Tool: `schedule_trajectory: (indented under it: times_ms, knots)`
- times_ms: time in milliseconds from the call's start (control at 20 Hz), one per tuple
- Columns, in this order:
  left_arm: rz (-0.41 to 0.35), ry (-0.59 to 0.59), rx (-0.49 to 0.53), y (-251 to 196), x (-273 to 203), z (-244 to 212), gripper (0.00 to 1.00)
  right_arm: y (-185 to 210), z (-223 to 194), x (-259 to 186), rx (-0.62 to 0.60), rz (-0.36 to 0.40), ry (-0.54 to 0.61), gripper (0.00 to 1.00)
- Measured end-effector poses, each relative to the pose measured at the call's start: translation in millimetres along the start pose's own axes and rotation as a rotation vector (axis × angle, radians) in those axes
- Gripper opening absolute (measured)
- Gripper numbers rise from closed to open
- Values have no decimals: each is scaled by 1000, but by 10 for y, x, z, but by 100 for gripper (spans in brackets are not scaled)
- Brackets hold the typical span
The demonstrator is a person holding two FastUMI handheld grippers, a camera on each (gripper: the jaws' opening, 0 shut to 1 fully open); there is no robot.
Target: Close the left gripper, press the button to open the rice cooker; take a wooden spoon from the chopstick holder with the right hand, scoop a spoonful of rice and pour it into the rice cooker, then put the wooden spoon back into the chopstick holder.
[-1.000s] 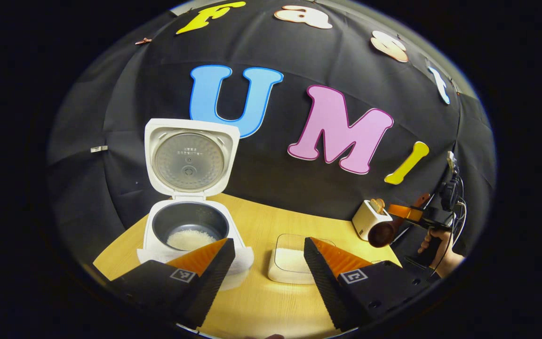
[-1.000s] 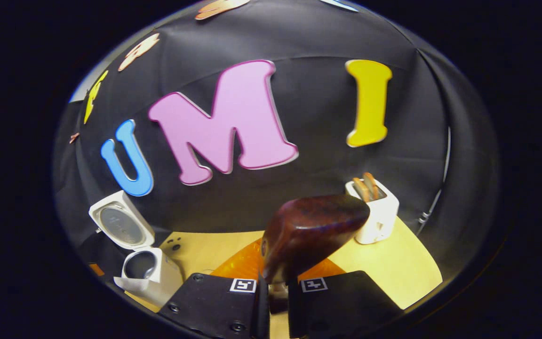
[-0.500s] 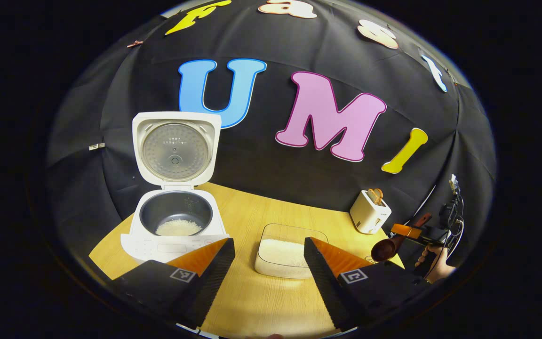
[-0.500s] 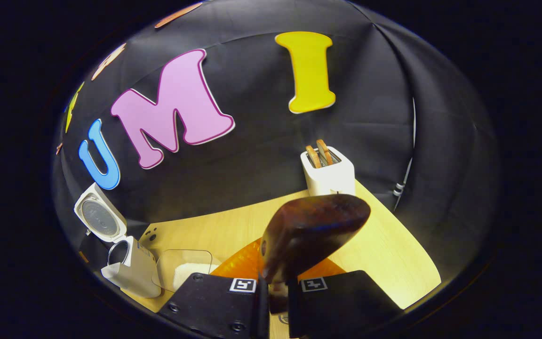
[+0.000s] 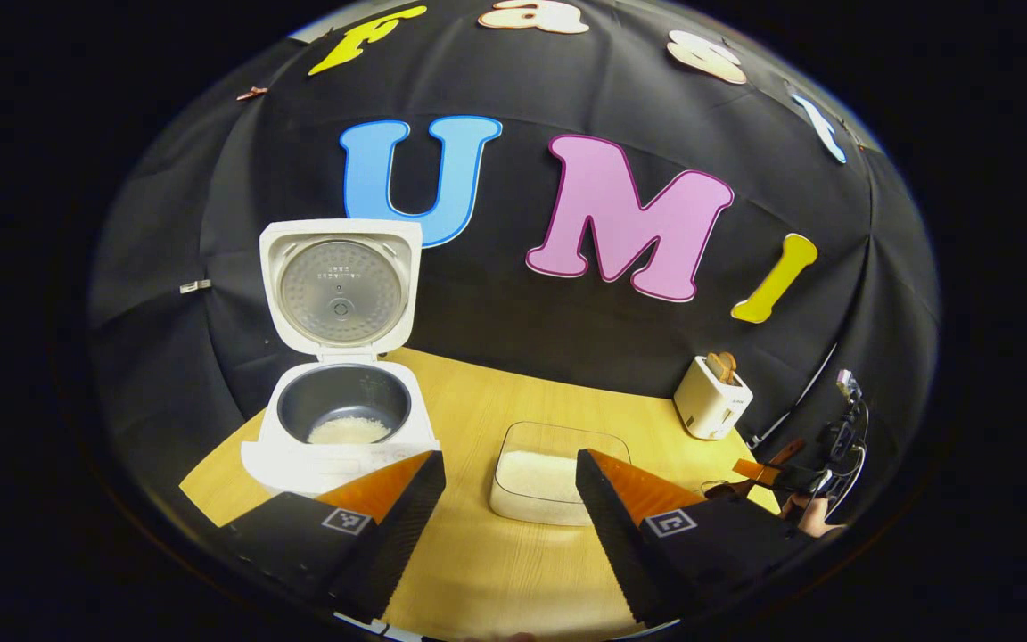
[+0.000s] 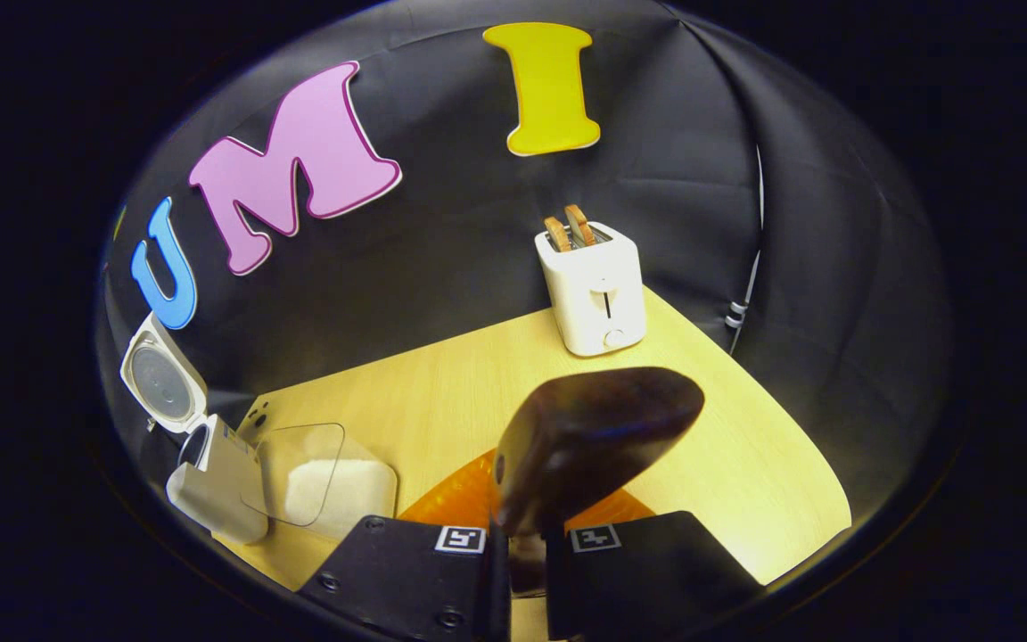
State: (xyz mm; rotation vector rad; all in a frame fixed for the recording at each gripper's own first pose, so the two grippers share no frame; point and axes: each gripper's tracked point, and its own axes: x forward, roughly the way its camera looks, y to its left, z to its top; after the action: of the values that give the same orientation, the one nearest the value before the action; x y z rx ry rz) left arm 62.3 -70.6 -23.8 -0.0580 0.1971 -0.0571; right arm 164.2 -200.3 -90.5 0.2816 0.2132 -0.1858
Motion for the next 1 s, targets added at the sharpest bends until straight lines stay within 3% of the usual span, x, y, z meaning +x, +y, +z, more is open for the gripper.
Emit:
schedule_trajectory:
  times_ms: [100,150,200,400,450,500,600,650,700,750,900,1000]
  knots:
    - [10,-2,1,29,-32,0,95,-19,-105,62,14,-11,15,19]
    - [15,-1,-2,55,-47,-1,95,-26,-150,95,25,-18,27,8]
    - [24,-3,-5,93,-70,1,95,-29,-189,109,38,-24,35,19]
    - [51,-23,-23,252,-113,54,95,20,-321,121,63,-14,58,23]
    - [51,-24,-26,286,-121,72,95,27,-303,112,64,-18,58,7]
    - [53,-28,-27,334,-127,96,95,45,-284,95,70,-13,56,31]
    - [54,-42,-25,421,-129,175,95,40,-239,14,80,-31,45,46]
    - [57,-54,-20,483,-128,243,95,13,-211,-22,85,-47,38,35]
    - [63,-67,-14,567,-112,301,95,-23,-198,-82,88,-66,38,77]
    - [67,-80,-9,649,-96,369,95,-62,-189,-133,93,-84,43,85]
    - [75,-115,-10,849,-61,572,95,-112,-87,-372,110,-118,22,88]
    - [80,-141,-23,1051,-15,722,95,-129,-51,-505,107,-146,9,99]
